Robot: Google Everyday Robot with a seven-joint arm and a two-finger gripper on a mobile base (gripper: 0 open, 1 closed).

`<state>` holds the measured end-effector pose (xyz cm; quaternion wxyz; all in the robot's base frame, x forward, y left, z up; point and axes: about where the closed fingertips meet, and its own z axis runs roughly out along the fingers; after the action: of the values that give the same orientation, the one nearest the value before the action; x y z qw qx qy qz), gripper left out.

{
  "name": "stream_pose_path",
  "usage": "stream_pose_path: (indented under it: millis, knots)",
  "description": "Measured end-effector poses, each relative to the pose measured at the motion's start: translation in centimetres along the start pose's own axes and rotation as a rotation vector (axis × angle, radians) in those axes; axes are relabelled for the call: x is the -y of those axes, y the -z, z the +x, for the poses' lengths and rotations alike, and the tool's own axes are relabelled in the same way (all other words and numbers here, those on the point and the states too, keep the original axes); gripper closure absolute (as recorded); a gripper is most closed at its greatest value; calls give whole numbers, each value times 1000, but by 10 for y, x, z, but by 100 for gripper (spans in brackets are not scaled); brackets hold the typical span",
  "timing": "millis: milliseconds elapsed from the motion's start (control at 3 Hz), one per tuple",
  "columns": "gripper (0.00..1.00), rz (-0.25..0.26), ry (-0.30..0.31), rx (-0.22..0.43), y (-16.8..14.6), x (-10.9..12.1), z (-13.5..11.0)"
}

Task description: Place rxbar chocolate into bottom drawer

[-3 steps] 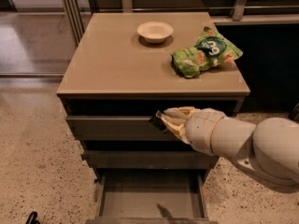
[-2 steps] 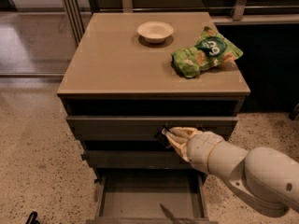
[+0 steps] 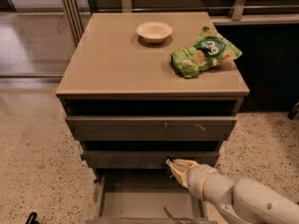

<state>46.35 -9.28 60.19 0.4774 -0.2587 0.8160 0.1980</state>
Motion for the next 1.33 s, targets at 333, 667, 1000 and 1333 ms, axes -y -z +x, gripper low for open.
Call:
stream_pose_path:
  millis: [333, 667, 1000, 1333]
  knots:
    - [100, -17, -55, -50, -16, 0, 37]
    - [100, -17, -55, -50, -16, 0, 37]
    - [100, -1, -68, -68, -26, 2, 49]
    - [100, 64, -40, -19, -35, 25, 51]
